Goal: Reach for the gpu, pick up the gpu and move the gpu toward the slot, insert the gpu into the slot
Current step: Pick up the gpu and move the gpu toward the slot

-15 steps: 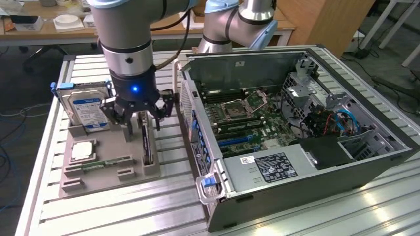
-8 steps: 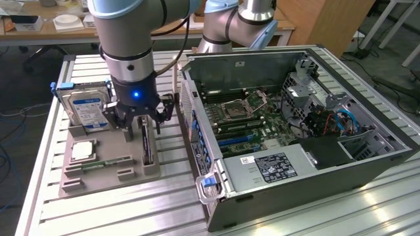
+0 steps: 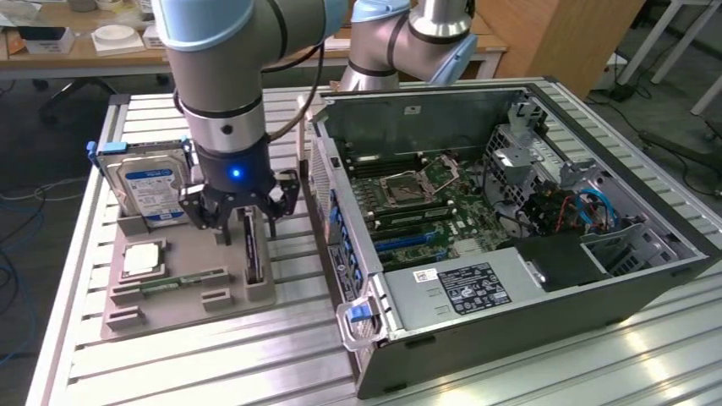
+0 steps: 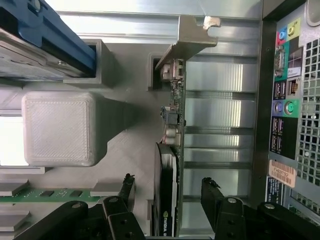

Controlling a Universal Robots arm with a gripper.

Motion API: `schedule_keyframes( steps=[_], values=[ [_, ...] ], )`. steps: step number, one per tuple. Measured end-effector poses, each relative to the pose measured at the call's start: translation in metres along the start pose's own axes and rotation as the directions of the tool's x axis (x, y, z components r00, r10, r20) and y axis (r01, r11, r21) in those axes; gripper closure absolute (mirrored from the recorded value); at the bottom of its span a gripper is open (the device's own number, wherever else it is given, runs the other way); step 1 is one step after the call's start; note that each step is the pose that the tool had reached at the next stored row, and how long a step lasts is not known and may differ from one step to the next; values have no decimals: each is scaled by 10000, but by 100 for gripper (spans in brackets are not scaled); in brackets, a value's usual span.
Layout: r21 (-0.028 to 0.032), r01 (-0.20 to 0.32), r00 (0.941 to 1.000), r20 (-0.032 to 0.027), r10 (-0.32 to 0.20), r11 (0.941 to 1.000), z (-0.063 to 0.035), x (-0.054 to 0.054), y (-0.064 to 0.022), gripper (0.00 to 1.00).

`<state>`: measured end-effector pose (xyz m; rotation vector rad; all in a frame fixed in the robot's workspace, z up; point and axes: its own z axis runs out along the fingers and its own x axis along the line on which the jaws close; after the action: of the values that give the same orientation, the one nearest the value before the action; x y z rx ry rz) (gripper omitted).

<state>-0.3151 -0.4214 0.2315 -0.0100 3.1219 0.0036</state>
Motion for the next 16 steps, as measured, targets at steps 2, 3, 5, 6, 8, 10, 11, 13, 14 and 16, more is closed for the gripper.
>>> schedule_keyframes(
  steps=[2,3,5,6,8,10,11,13,14,16],
  values=[
    [1,-1,10000,-1,1,10000,29,1,0,35],
    [0,-1,10000,-2,1,10000,43,1,0,35],
    [0,0,10000,-3,0,10000,66,1,0,35],
    [0,-1,10000,-4,1,10000,73,2,0,35],
    [3,0,10000,-7,0,10000,78,2,-1,35],
    [2,-1,10000,-7,1,10000,78,2,0,35],
    [1,0,10000,-6,0,10000,79,2,0,35],
    [0,0,10000,-6,0,10000,79,2,0,35],
    [-2,-1,10000,-3,1,10000,81,12,0,35],
    [-1,0,10000,-2,0,10000,80,50,0,35]
  ],
)
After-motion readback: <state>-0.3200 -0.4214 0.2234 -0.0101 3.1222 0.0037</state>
